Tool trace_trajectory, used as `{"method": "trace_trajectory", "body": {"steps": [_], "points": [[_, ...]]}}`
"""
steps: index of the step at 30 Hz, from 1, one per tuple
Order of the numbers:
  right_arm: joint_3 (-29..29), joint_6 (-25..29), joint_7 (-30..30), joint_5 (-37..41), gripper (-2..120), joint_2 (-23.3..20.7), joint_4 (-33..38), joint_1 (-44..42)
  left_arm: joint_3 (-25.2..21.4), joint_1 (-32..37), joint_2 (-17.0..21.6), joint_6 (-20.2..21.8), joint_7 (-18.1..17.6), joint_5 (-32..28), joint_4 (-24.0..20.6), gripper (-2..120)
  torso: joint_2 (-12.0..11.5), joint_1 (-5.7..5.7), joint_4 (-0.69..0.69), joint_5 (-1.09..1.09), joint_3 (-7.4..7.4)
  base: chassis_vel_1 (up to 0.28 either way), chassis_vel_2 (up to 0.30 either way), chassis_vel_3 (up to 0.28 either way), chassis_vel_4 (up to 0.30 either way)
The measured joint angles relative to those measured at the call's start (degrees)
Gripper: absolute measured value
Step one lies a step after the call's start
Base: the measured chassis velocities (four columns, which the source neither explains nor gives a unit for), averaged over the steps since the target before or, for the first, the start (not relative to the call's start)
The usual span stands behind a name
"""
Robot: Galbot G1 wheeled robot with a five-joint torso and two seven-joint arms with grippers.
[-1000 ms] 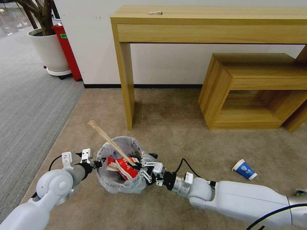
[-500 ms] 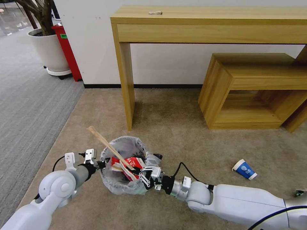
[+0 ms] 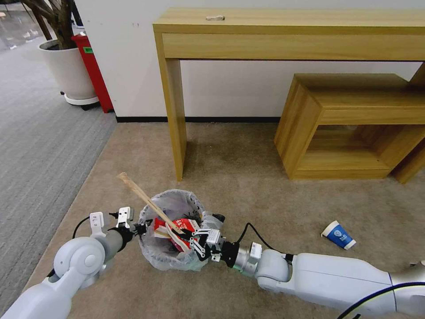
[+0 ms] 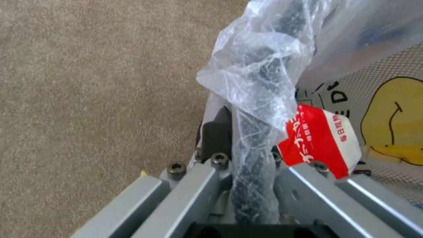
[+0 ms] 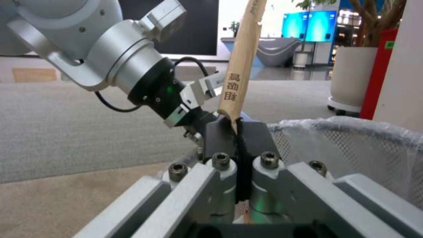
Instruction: Pick up the trash bin and place the garbage on the floor into it.
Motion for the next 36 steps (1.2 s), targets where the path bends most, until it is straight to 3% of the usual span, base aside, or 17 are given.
{"method": "trace_trajectory", "body": {"steps": [12, 19, 25, 31, 36], "points": [[0.22, -0.08, 0.34, -1.18, 4, -0.25, -0.70, -0.75, -0.20, 0.00, 0.24, 0.00, 0.07, -0.30, -0.39, 0, 0.00, 0.00, 0.00, 0.00, 0.00, 0.000, 0.000, 0.000, 0.000], [0.45, -0.10, 0.35, -1.47, 36, -0.89, -0.51, -0.87, -1.13, -0.18, 0.81, 0.00, 0.07, -1.06, -0.43, 0, 0.00, 0.00, 0.00, 0.00, 0.00, 0.000, 0.000, 0.000, 0.000], [0.66, -0.10, 0.37, -1.77, 52, -1.01, -0.37, -1.37, -1.51, -0.04, 0.90, -0.02, 0.06, -1.31, -0.46, 0, 0.00, 0.00, 0.00, 0.00, 0.00, 0.000, 0.000, 0.000, 0.000], [1.08, -0.09, 0.38, -2.10, 80, -1.14, -0.47, -1.87, -1.66, 0.75, 0.60, -0.02, 0.04, -1.19, -0.76, 0, 0.00, 0.00, 0.00, 0.00, 0.00, 0.000, 0.000, 0.000, 0.000], [1.45, -0.05, 0.40, -2.40, 92, -1.38, -0.38, -2.28, -1.84, 0.88, 0.73, -0.02, 0.06, -1.17, -0.84, 0, 0.00, 0.00, 0.00, 0.00, 0.00, 0.000, 0.000, 0.000, 0.000]]}}
